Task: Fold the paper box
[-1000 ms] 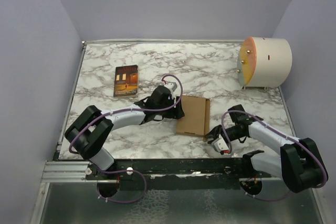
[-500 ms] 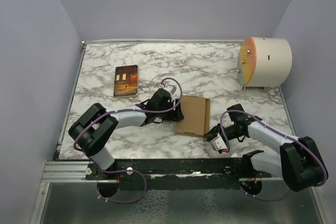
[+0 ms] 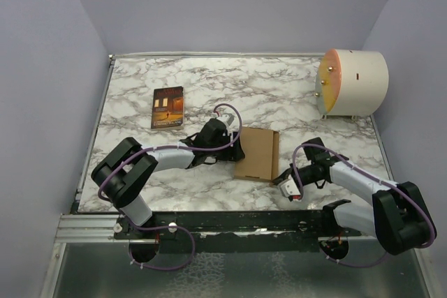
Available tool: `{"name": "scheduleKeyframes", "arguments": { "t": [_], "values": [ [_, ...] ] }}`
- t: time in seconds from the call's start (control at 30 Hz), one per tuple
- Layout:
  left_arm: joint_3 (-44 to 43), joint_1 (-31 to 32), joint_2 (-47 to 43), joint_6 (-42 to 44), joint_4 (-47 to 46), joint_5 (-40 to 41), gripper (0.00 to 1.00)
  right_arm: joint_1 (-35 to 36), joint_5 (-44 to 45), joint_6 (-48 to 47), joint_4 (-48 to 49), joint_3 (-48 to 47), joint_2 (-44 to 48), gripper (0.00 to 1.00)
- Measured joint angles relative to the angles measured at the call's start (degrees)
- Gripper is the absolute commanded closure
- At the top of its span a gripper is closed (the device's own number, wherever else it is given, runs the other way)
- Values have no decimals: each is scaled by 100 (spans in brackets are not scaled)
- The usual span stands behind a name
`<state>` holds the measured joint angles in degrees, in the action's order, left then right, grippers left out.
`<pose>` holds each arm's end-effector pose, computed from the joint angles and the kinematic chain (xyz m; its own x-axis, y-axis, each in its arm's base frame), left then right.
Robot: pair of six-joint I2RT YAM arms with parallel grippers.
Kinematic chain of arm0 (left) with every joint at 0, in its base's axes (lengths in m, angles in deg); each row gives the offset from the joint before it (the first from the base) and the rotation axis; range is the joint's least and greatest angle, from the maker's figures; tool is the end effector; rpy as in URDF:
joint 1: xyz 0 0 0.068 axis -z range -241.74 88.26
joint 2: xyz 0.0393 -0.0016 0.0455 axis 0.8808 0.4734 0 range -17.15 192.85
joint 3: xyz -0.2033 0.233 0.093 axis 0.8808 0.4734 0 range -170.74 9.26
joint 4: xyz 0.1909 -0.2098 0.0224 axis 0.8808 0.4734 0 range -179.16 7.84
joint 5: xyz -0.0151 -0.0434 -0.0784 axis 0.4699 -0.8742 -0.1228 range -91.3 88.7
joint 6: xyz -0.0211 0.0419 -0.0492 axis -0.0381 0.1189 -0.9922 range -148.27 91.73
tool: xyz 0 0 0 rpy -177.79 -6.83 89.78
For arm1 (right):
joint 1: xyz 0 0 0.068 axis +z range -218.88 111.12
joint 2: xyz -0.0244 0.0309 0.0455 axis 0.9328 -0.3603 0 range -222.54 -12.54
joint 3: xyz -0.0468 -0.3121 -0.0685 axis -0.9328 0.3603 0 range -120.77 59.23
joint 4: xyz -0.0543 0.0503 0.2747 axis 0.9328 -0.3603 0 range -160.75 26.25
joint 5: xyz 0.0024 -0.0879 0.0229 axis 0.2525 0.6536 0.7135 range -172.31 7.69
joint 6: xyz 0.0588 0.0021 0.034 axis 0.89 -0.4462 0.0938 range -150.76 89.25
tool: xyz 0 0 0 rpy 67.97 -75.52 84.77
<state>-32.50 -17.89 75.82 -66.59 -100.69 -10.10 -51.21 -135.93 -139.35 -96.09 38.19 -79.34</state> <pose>0.2469 -0.2487 0.1744 -0.8385 -0.0442 -0.5431 0.3182 0.7694 -0.5539 0.1283 0.0870 0.1483 0.6178 -0.3931 -0.6810 -0.7759 -0.4456 -0.4466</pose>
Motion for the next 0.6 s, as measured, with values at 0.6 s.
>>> {"name": "scheduleKeyframes", "arguments": {
  "t": [0.6],
  "values": [
    [98,-2,0,-103,-212,-79,34,0,44,466,155,-13,11,84]
  ]
}}
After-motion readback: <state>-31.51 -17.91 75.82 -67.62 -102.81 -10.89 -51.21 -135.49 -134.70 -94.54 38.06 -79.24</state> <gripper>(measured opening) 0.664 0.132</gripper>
